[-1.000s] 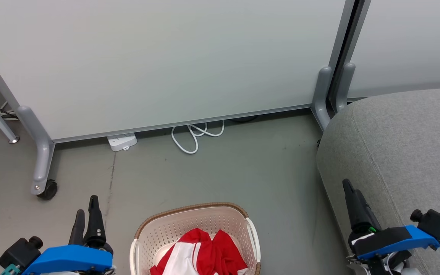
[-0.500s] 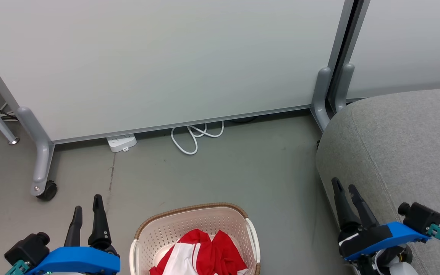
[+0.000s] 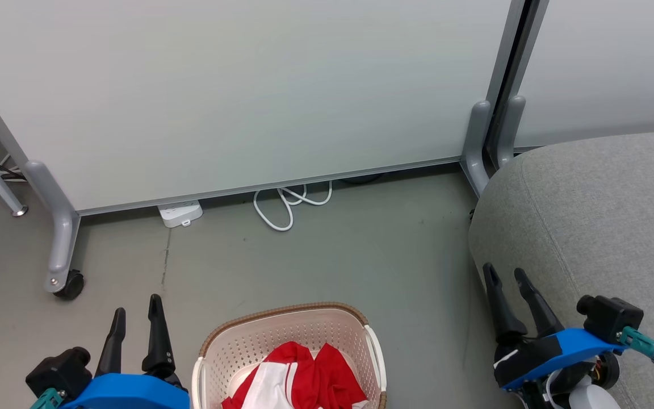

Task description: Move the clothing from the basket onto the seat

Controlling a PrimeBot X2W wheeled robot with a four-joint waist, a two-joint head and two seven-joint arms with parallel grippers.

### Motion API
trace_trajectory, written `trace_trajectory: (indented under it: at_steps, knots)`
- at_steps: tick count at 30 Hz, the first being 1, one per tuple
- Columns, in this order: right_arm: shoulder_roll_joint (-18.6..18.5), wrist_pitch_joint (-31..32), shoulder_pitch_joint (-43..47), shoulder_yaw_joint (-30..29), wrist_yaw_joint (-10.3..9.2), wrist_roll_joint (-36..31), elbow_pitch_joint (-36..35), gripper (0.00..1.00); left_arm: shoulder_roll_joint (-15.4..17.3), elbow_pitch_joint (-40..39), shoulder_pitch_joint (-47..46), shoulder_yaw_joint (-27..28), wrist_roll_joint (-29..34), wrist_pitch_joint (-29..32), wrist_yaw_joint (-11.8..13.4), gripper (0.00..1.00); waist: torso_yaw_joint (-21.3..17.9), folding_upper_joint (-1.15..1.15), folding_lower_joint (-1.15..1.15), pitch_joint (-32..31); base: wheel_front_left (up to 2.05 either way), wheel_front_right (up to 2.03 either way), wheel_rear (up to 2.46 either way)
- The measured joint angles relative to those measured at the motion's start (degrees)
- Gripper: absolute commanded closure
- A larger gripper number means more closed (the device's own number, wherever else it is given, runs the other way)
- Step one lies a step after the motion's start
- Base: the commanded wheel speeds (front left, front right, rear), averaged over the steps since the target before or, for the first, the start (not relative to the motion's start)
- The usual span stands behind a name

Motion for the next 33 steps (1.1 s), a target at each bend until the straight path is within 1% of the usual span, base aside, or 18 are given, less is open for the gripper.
trace_trajectory:
  at_steps: [11, 33]
  knots:
    - [-0.03, -0.94, -0.65, 0.78, 0.01, -6.82, 0.16, 0.00, 0.41, 0.14, 0.20, -1.16, 6.01, -1.64, 0.47, 0.00, -0.09, 0.00, 0.00, -0.02, 0.00, 0.00, 0.00]
    - [-0.13, -3.02, -1.19, 0.35, 0.02, -18.49, 0.97, 0.00, 0.67, 1.11, 1.19, -2.89, 14.54, -4.33, 1.02, 0.00, -0.44, 0.00, 0.00, -0.52, 0.00, 0.00, 0.00]
